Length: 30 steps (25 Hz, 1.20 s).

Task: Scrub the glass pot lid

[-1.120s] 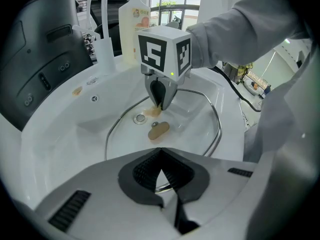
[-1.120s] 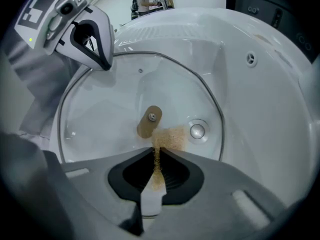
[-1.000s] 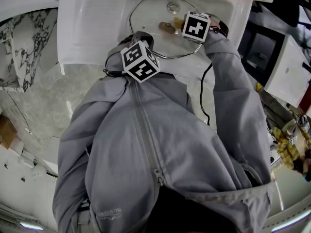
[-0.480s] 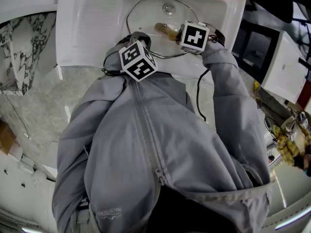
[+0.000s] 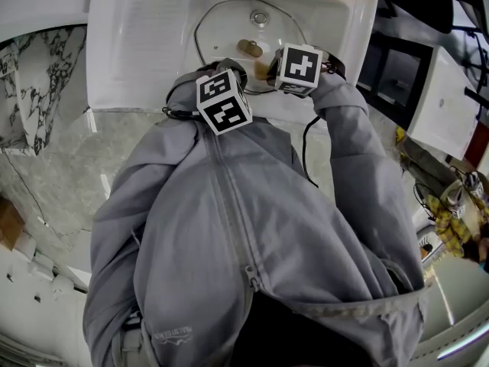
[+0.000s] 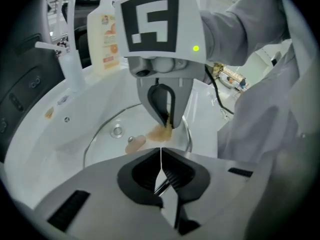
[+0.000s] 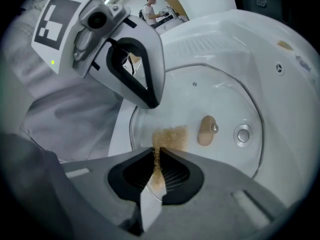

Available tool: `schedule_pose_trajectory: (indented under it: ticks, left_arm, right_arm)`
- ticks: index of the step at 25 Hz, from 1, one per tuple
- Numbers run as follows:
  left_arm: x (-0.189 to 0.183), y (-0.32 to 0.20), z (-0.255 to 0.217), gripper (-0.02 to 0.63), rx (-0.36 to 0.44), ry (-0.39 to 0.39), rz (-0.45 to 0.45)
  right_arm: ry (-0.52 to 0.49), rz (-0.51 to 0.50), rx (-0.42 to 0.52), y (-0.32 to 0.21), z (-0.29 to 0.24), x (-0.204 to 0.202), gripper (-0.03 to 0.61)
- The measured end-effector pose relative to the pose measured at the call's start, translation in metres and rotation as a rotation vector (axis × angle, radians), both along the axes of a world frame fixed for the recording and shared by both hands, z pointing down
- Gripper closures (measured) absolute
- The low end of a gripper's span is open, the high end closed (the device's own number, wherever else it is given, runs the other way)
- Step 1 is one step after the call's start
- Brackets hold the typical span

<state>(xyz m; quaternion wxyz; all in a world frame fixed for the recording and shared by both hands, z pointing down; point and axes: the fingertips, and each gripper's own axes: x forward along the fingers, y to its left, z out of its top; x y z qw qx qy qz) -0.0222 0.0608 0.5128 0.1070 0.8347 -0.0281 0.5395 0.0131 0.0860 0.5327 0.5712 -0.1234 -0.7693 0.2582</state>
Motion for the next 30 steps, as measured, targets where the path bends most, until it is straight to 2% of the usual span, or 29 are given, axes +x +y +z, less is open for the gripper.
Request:
schedule_pose_trajectory:
  ticks: [4, 11, 15, 19, 22, 25, 30]
  left_arm:
    - [0.023, 0.016, -0.011, 0.606, -0.077, 0.067, 0.080]
    - [0.026, 0.019, -0.009, 0.607, -0.175, 0.083, 0.058]
    - [0.025, 0.017, -0.006, 0.607, -0.182, 0.077, 0.034]
    - [0.024, 0.016, -0.004, 0.607, -0.202, 0.073, 0.004]
    - [0.025, 0.016, -0.005, 0.607, -0.210, 0.079, -0.004]
    - [0.023, 0.018, -0.002, 0.607, -0.227, 0.075, -0.026]
    - [0.024, 0.015, 0.000, 0.607, -0.241, 0.073, -0.040]
  right_arm:
    - [-0.015, 0.010, -0.019, 0.003, -0.003, -0.001, 0.549]
    - [-0.090, 0.048, -0.019, -0.005, -0.012, -0.002, 0.549]
    - [-0.114, 0.162, 0.081, -0.043, -0.017, 0.014, 0.549]
    - [-0.051, 0.213, 0.240, -0.093, -0.010, 0.042, 0.549]
    - [0.017, 0.158, 0.365, -0.123, 0.002, 0.058, 0.549]
    - [0.067, 0.059, 0.472, -0.145, 0.019, 0.063, 0.549]
    - [0.111, -0.104, 0.573, -0.165, 0.049, 0.062, 0.549]
